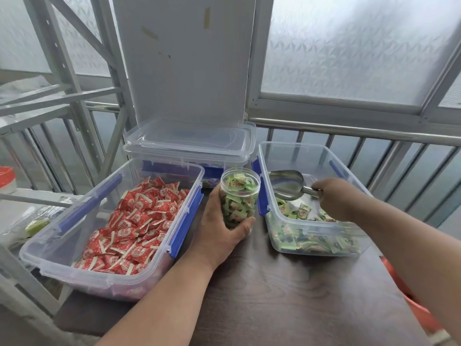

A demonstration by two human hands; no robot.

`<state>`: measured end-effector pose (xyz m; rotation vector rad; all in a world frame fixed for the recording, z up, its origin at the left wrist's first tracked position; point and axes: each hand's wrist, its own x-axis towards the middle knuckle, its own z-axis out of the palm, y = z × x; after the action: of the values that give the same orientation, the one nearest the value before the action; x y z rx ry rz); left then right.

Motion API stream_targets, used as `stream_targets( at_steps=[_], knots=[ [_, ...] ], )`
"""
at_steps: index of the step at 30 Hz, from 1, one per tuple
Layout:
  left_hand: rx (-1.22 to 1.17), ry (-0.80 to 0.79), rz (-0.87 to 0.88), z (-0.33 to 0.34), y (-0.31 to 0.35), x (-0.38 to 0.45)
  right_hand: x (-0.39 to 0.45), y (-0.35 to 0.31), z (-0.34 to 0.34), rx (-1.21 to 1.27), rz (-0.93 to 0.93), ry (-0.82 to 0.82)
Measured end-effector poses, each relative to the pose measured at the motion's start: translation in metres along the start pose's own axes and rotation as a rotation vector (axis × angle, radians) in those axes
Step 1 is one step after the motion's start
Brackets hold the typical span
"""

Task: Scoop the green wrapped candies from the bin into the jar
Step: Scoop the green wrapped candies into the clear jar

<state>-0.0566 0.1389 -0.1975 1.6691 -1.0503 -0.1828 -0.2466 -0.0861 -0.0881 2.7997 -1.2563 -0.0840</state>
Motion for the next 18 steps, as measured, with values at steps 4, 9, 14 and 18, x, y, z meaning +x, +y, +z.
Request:
stream_targets(
  at_steps=[4, 9, 14, 18],
  knots=[
    [0.003, -0.003, -0.011, -0.001, 0.002, 0.0, -0.005, 0.01, -0.026, 0.07, 0.081, 0.118],
    [0.005, 0.001, -0.015, 0.001, 0.002, 0.0, -0.023, 0.019, -0.073, 0.172, 0.155, -0.062],
    [-0.02, -0.005, -0.019, 0.0, 0.002, -0.001, -0.027, 0.001, -0.081, 0.115, 0.194, -0.072],
    [-0.029, -0.003, -0.021, 0.001, 0.001, -0.001, -0.022, -0.009, -0.084, -0.038, 0.231, 0.056]
  ],
)
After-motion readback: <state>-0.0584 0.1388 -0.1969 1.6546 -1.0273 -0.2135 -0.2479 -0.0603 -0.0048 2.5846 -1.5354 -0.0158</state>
